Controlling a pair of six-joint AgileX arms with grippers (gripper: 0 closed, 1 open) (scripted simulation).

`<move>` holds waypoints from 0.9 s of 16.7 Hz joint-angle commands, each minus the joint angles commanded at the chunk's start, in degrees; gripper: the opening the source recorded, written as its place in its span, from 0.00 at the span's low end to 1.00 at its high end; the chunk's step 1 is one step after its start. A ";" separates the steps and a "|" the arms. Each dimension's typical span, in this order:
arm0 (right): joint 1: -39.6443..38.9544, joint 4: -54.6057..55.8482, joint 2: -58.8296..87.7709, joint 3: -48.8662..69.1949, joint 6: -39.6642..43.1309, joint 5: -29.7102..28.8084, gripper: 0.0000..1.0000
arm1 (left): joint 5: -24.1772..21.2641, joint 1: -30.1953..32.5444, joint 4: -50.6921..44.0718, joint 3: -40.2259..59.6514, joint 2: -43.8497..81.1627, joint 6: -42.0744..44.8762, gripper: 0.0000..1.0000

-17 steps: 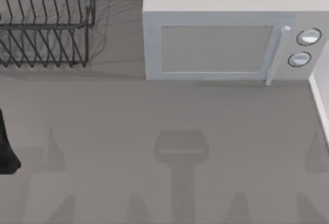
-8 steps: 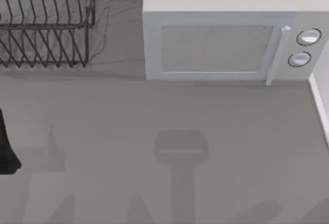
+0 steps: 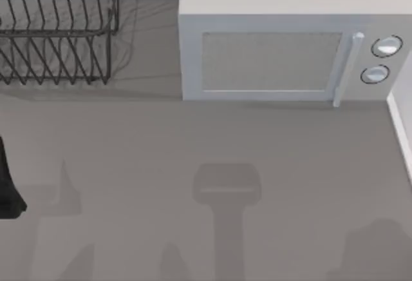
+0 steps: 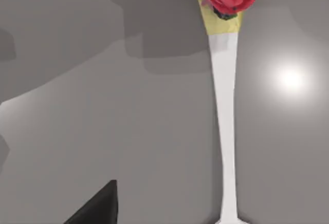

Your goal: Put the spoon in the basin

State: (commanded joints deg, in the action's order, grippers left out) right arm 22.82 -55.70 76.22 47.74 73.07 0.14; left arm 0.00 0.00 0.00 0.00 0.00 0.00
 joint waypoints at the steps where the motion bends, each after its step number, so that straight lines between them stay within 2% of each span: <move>1: 0.78 -1.65 2.27 1.83 2.38 0.04 1.00 | 0.00 0.00 0.00 0.00 0.00 0.00 1.00; 4: 2.10 -4.31 6.25 4.99 6.52 0.16 1.00 | 0.00 0.00 0.00 0.00 0.00 0.00 1.00; 10: 1.92 -4.17 6.38 4.91 6.68 0.17 1.00 | 0.00 0.00 0.00 0.00 0.00 0.00 1.00; 15: 1.95 5.36 10.92 -0.17 6.43 0.17 1.00 | 0.00 0.00 0.00 0.00 0.00 0.00 1.00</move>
State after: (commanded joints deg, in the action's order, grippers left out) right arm 24.77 -50.35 87.14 47.57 79.50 0.31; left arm 0.00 0.00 0.00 0.00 0.00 0.00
